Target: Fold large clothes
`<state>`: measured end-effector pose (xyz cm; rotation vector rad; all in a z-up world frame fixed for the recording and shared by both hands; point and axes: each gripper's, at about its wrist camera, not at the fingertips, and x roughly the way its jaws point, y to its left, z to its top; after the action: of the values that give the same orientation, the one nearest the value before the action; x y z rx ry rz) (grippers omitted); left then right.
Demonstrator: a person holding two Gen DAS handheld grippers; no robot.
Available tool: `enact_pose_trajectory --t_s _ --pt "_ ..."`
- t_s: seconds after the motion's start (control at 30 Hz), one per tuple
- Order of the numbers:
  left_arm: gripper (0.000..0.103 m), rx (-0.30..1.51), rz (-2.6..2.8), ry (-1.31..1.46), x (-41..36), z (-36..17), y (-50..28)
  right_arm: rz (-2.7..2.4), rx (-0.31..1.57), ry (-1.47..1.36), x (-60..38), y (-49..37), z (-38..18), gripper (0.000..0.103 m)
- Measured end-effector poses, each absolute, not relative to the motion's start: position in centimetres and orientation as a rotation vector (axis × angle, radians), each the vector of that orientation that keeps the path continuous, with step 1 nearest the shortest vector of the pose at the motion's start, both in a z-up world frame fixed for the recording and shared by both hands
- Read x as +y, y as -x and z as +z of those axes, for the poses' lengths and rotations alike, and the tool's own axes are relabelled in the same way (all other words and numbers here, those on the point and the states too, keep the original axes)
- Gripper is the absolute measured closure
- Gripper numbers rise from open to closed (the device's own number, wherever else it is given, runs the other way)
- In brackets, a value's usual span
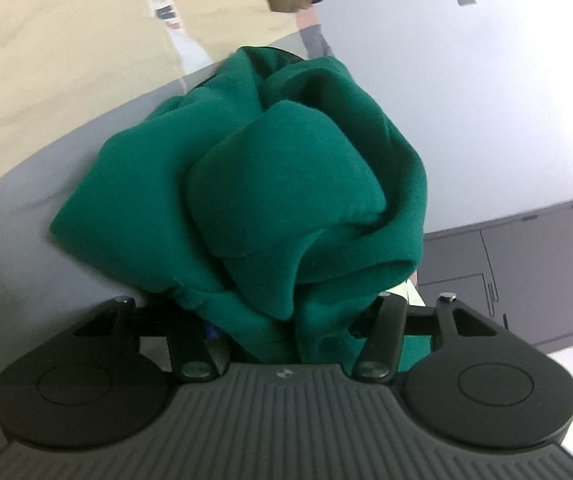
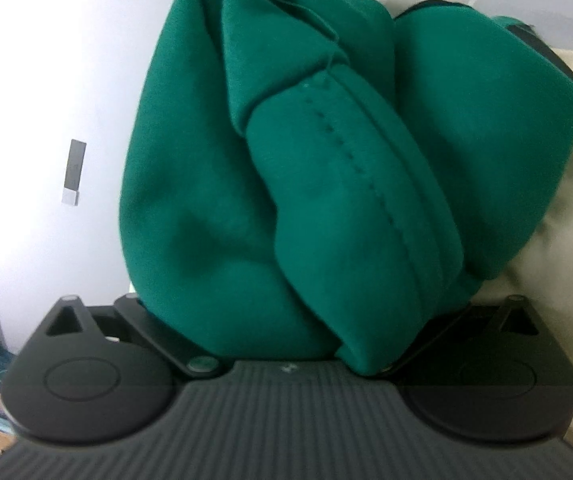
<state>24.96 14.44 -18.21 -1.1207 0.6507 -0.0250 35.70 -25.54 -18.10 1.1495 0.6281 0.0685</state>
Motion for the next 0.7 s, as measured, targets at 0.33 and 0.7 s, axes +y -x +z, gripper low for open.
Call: enact_pose_trajectory --t_s 0.33,0.7 --pt "0.059 0.613 -0.140 1.082 13.8 -17.2 -25.4 0.258 0.576 -0.770 -26.6 -34.1 -12.7 0.068" --pt "0.063 0.615 -0.314 1.068 8.1 -12.9 -24.2 0.346 0.447 -0.648 -32.6 -29.9 -5.2 0.072"
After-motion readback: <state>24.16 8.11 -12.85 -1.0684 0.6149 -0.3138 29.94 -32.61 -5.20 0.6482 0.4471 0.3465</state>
